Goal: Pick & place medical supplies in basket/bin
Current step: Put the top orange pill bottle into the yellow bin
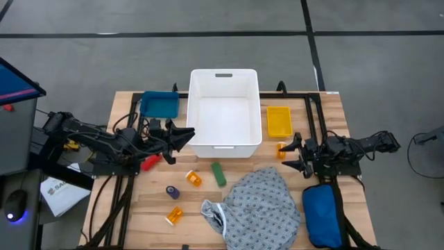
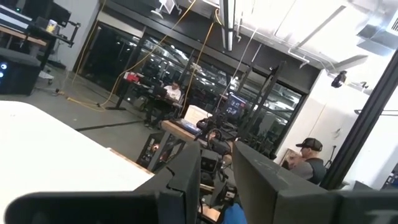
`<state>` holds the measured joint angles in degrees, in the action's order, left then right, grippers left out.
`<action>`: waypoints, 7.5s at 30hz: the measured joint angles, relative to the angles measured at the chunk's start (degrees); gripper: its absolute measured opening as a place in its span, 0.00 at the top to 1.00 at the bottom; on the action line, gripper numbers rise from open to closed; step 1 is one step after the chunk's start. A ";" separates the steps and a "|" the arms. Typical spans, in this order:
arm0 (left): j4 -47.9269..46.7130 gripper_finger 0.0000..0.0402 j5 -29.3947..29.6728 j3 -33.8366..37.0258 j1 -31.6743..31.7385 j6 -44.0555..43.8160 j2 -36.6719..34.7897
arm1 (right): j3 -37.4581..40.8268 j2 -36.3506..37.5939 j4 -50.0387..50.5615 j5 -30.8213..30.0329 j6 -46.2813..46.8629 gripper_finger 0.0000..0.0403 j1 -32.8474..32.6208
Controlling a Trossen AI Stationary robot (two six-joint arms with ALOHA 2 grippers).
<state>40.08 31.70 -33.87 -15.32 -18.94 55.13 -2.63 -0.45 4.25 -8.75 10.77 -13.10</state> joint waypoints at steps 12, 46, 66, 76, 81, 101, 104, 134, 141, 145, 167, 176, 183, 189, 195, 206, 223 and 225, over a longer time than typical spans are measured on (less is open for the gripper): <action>0.04 0.79 0.00 0.00 -0.01 0.00 0.00 | 0.13 0.02 -5.01 -0.35 -3.70 0.35 -0.62; 0.87 0.78 -11.96 0.02 2.77 3.66 -2.35 | 0.09 0.04 -17.52 -15.28 23.25 0.35 5.11; 6.45 0.65 -10.55 0.02 2.98 15.97 -11.58 | -1.23 -0.18 -34.51 -15.26 18.03 0.35 5.31; -2.41 0.38 -10.17 -6.07 1.63 23.90 -15.14 | -25.48 -15.14 -6.17 -14.78 12.09 0.35 -2.86; -16.02 0.37 -6.45 -13.63 1.63 27.91 -15.37 | -42.51 -28.20 18.23 -15.34 17.22 0.35 -5.81; -77.61 0.38 -3.39 -42.25 -2.30 15.79 -8.80 | -63.03 -47.75 78.94 -10.36 72.47 0.35 -6.75; -77.27 0.38 -3.63 -42.25 -2.37 14.24 -8.88 | -62.32 -52.97 79.38 -10.54 76.44 0.35 -6.75; -77.23 0.32 -7.34 -42.25 -2.35 12.22 -10.54 | -50.35 -73.96 60.11 -6.52 85.20 0.35 7.12; -77.12 0.32 -7.68 -42.25 -2.33 12.22 -10.36 | -45.87 -76.87 56.43 -5.90 84.72 0.35 9.49; -76.55 0.31 -7.67 -42.25 -2.35 12.22 -10.30 | -44.54 -78.56 52.33 -5.76 84.59 0.35 10.86; -72.35 0.32 -9.38 -42.25 -2.35 11.98 -6.24 | -38.66 -80.44 49.07 -5.79 82.13 0.35 14.03; -71.70 0.32 -9.57 -42.25 -2.33 12.00 -5.86 | -37.53 -76.35 49.00 -6.54 82.87 0.35 13.92; -71.70 0.32 -9.51 -42.25 -2.35 12.00 -5.88 | -37.53 -76.37 45.16 -6.53 82.91 0.35 13.15; -71.74 0.32 -9.46 -42.25 -2.33 12.22 -5.88 | -37.55 -76.52 41.52 -6.50 83.75 0.35 13.14; -71.78 0.32 -9.46 -42.25 -2.34 12.22 -5.90 | -37.59 -76.52 39.13 -6.51 85.62 0.35 13.11; -72.29 0.32 -9.49 -42.25 -2.33 12.22 -6.73 | -37.70 -76.52 34.18 -6.52 86.84 0.35 13.32; -72.25 0.32 -9.53 -42.25 -2.34 12.46 -7.68 | -37.79 -75.44 39.27 -7.85 91.65 0.35 12.27; -72.25 0.32 -10.22 -42.25 -2.33 12.46 -7.67 | -37.79 -75.47 40.89 -7.85 92.53 0.35 11.93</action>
<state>-32.17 21.48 -76.12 -17.65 -6.48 47.46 -40.42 -75.92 45.14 -16.60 103.31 -1.17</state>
